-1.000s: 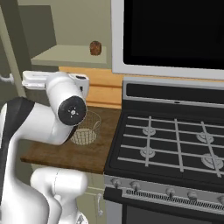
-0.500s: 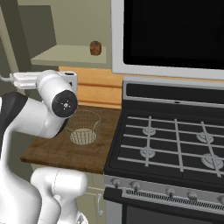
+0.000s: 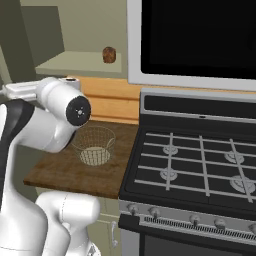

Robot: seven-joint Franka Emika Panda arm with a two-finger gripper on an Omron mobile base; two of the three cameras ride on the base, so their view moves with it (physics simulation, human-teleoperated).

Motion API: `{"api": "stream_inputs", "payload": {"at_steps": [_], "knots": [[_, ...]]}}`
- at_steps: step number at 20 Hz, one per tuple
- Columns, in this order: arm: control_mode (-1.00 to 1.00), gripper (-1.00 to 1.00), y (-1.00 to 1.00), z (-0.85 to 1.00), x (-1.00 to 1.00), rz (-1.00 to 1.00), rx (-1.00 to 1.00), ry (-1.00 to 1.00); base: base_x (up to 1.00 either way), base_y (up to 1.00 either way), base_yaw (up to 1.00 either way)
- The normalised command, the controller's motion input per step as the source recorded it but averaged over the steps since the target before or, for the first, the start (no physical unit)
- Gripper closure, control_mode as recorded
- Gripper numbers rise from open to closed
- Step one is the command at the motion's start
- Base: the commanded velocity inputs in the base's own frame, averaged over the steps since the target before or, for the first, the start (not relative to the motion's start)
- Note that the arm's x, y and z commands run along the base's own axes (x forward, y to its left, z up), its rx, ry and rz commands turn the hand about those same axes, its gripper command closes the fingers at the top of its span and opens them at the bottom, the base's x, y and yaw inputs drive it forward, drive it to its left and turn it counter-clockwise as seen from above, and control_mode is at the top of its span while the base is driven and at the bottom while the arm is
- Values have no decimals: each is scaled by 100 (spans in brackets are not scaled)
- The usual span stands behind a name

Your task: Open the cabinet, pick up the bread from the cabinet and place it in the basket. Then move the basket to the dining counter.

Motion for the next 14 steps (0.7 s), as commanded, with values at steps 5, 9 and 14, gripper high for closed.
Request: {"api": "stream_inputs", "payload": {"at_steps": [5,9,14], "knots": [[-100,-100,88,-2,-4,8,-4,0,0,0,0],[-100,-100,77,0,0,1,0,0,0,0,0],[-100,-100,63,0,0,0,0,0,0,0,0]]}}
